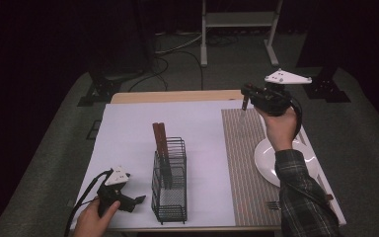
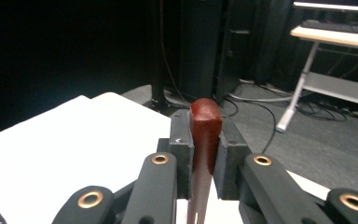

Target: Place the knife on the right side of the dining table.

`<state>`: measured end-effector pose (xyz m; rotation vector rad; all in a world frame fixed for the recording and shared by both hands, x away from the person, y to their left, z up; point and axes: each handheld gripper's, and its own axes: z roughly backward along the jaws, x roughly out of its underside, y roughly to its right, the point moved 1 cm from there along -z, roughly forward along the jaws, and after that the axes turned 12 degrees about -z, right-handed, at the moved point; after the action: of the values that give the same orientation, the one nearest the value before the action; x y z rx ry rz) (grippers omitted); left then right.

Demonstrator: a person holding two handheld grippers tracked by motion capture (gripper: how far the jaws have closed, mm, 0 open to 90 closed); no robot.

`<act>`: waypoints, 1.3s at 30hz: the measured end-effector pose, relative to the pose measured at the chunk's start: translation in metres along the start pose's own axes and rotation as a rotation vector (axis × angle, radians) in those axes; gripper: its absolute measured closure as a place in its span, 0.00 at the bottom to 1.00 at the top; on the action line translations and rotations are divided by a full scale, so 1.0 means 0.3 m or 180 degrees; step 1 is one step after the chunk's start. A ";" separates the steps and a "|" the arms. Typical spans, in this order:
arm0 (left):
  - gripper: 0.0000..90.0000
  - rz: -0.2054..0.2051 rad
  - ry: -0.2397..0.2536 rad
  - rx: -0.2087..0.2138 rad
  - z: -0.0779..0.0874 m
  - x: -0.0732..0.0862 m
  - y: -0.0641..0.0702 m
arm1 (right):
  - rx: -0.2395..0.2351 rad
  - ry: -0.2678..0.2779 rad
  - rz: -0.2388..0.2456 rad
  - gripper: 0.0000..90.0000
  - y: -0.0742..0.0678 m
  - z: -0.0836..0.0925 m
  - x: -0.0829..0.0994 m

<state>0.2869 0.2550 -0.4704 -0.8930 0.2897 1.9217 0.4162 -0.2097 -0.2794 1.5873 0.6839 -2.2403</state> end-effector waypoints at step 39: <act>0.00 0.0000 -0.0002 0.0001 0.000 0.000 0.000 | 0.0552 -0.0114 -0.0242 0.86 0.212 -0.071 0.145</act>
<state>0.2869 0.2551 -0.4704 -0.8923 0.2897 1.9219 0.4507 -0.2505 -0.3390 1.6200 0.5625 -2.4358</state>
